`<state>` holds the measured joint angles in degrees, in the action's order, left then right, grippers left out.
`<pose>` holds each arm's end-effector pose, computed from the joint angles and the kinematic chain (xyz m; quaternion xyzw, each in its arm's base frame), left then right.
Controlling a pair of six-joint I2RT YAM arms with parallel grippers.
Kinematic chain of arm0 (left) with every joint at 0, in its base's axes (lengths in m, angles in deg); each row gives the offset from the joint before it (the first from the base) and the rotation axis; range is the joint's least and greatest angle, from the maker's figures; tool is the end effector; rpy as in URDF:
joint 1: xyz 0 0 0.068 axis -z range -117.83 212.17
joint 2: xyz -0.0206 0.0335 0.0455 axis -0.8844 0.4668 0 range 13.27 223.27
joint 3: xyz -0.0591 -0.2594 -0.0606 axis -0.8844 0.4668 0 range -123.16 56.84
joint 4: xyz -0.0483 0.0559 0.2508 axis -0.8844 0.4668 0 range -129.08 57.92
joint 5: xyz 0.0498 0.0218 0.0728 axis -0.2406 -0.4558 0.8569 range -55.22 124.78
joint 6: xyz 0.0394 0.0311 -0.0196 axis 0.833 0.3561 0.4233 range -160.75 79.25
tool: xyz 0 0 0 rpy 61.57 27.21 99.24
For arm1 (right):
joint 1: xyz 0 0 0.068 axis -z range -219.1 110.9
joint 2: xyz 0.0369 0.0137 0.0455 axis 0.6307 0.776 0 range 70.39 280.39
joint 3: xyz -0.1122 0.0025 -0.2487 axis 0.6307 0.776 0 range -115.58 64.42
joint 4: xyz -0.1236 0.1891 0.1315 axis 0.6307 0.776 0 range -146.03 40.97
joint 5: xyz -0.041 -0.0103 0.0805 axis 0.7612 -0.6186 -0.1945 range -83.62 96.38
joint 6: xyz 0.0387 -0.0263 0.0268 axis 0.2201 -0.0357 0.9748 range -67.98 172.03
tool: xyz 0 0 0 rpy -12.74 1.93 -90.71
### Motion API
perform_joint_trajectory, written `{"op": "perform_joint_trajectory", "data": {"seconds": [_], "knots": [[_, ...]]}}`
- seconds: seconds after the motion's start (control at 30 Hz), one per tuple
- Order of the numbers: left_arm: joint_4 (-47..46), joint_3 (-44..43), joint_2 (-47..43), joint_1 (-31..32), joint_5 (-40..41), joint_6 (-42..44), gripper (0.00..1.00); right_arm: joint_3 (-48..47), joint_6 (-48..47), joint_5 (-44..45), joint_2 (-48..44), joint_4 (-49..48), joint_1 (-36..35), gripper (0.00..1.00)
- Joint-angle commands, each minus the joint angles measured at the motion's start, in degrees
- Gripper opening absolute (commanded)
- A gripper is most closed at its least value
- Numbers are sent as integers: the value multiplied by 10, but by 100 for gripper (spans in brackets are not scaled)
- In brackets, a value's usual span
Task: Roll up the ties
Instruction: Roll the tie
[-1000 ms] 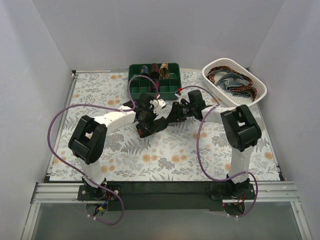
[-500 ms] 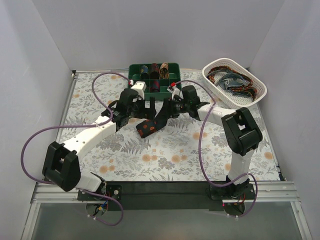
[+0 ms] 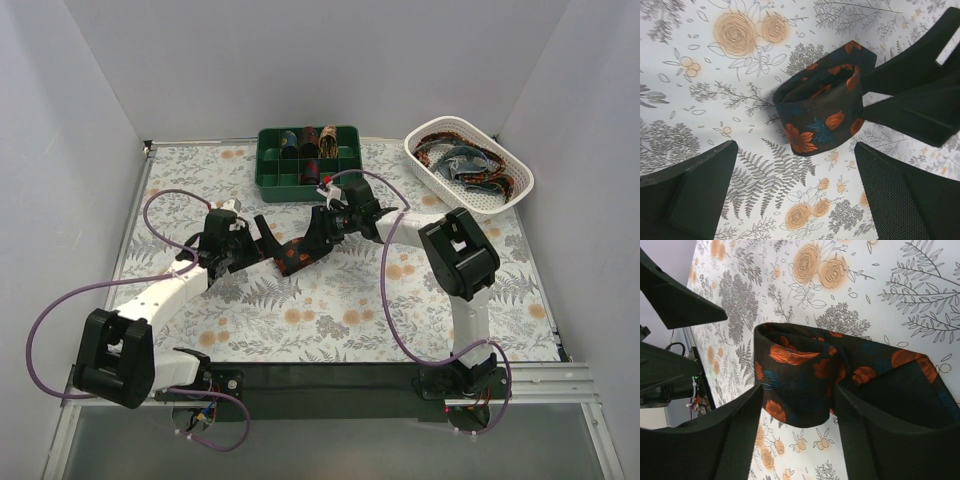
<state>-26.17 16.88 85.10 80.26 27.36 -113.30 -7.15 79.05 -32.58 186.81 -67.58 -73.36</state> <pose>0.2410 -0.0836 0.2091 -0.3995 0.8305 -0.3148 0.2273 0.3498 0.2653 0.1639 -0.2103 0.8180 0.4807 0.2357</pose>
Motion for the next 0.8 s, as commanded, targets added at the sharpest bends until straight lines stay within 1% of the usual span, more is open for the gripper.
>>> {"op": "perform_joint_trajectory", "data": {"seconds": [0.0, 0.07, 0.2, 0.23, 0.3, 0.37, 0.4, 0.5, 0.77], "knots": [[-45, 11, 0, -3, -53, -32, 98, -29, -2, -2, 12, -6, -1, 53], [-53, 19, 13, -3, -68, -36, 98, -33, -3, -3, 21, -5, 0, 51], [-81, 32, 28, -3, -89, -43, 98, -38, -4, -7, 31, -5, 0, 43], [-85, 34, 31, -3, -94, -45, 98, -39, -1, -8, 34, -6, 0, 37], [-95, 39, 42, -2, -99, -47, 98, -42, 0, -12, 38, -5, 1, 29], [-101, 44, 48, -2, -102, -48, 98, -46, 5, -16, 44, -5, 3, 27], [-106, 45, 53, -2, -104, -49, 98, -47, 7, -18, 47, -5, 3, 24], [-124, 53, 59, -2, -104, -54, 98, -52, 16, -26, 56, -5, 6, 21], [-180, 68, 92, -2, -108, -73, 98, -64, 31, -47, 85, -5, 6, 22]]}}
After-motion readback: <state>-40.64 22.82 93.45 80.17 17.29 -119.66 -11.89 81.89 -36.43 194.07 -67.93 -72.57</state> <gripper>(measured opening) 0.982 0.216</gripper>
